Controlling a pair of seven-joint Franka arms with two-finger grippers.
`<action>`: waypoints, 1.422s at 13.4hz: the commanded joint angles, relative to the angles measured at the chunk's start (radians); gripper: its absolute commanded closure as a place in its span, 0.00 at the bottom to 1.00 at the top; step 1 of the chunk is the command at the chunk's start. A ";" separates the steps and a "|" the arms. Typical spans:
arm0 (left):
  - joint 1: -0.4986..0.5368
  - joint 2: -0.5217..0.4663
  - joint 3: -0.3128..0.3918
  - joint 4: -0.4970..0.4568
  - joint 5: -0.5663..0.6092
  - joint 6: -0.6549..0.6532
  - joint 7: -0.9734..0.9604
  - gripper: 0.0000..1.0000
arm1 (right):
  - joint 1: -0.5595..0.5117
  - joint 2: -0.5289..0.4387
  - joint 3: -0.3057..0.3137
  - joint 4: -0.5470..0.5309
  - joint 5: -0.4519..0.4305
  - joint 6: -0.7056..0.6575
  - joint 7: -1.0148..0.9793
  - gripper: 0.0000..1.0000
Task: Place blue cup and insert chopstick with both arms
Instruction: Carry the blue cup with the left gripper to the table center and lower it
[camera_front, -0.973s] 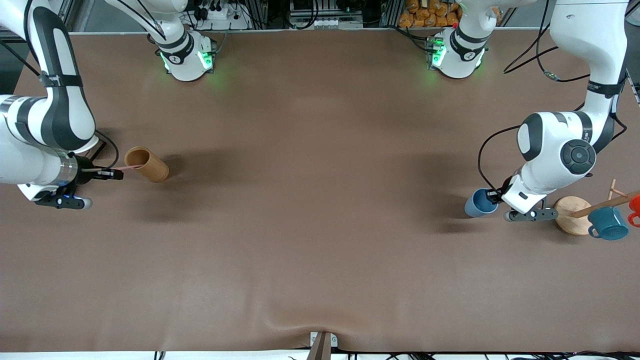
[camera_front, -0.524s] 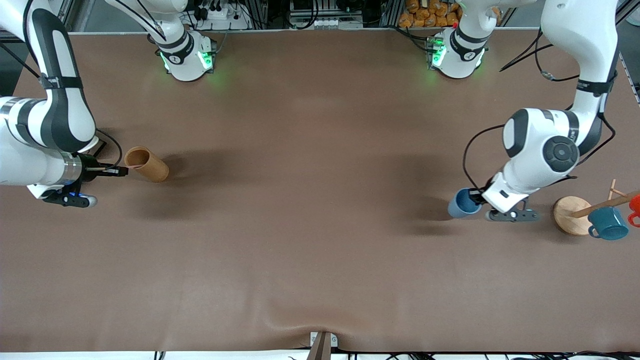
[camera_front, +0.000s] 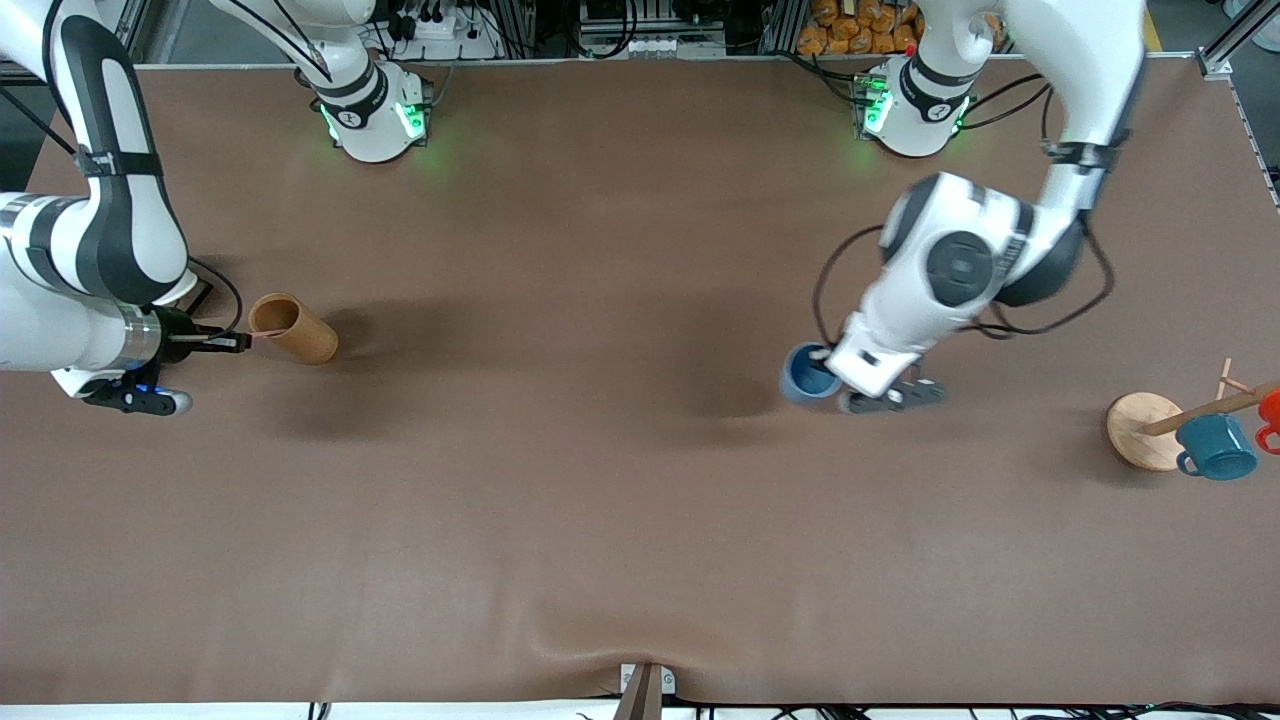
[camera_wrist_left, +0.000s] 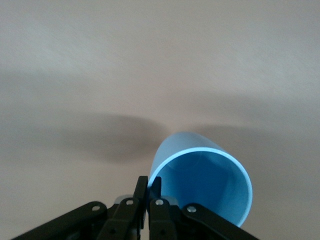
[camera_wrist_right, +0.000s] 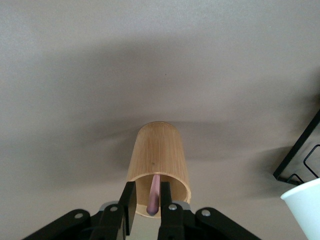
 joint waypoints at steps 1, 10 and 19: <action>-0.108 0.034 0.007 0.043 -0.023 -0.011 -0.111 1.00 | -0.006 0.009 0.002 0.019 0.013 -0.012 0.013 0.80; -0.401 0.183 0.018 0.107 -0.006 0.183 -0.458 1.00 | 0.005 0.000 0.002 0.056 0.012 -0.079 0.015 1.00; -0.496 0.258 0.021 0.161 0.083 0.183 -0.604 1.00 | 0.034 -0.012 0.006 0.275 -0.003 -0.268 0.009 1.00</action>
